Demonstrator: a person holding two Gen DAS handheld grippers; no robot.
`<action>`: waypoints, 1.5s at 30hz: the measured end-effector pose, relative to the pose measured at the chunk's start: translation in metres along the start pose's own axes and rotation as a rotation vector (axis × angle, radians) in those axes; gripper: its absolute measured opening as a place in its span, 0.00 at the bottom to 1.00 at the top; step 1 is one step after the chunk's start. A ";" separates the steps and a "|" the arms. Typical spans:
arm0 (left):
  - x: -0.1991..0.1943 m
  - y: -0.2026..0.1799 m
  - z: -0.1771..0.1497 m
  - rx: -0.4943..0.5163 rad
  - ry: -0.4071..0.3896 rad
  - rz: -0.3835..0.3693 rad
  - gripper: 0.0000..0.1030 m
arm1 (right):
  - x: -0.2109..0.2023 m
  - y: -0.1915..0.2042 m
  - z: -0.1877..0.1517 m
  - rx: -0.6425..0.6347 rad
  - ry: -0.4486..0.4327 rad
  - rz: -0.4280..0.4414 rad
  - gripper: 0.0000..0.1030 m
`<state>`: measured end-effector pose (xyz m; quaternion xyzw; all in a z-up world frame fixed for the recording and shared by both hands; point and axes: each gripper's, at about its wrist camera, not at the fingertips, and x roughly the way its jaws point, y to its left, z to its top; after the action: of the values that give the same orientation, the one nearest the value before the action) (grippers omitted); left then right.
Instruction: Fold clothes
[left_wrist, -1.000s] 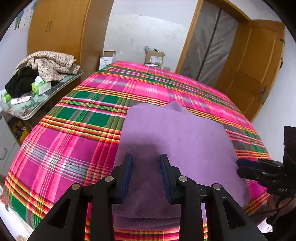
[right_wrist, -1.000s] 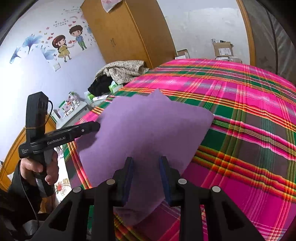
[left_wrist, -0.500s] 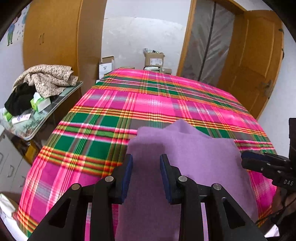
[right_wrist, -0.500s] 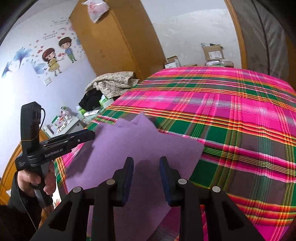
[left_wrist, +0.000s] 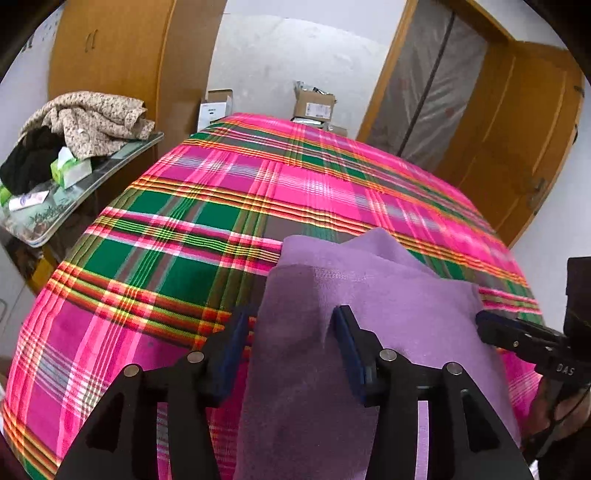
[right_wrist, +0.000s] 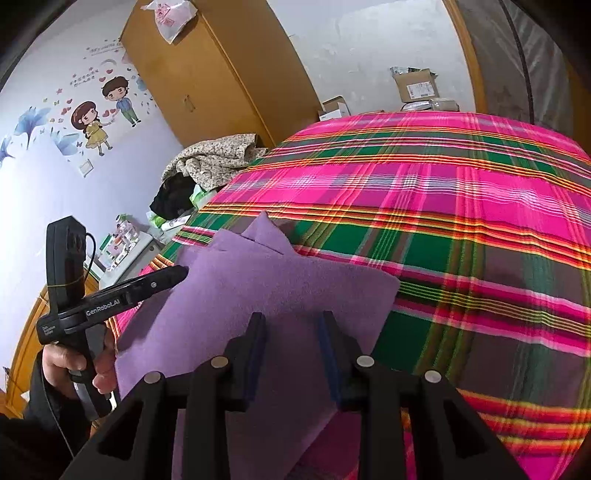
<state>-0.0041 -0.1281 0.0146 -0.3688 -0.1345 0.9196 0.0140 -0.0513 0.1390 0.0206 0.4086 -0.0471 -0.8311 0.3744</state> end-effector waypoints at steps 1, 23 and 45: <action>-0.005 0.000 -0.001 0.002 -0.008 -0.005 0.49 | -0.003 -0.001 -0.001 0.004 -0.001 0.001 0.31; -0.037 0.015 -0.050 -0.105 0.091 -0.134 0.49 | -0.032 -0.039 -0.054 0.320 0.067 0.211 0.49; -0.025 0.014 -0.040 -0.095 0.095 -0.234 0.57 | 0.002 -0.031 -0.031 0.308 0.143 0.285 0.43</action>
<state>0.0428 -0.1351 0.0001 -0.3941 -0.2193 0.8857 0.1100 -0.0475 0.1665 -0.0135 0.5081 -0.2041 -0.7217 0.4234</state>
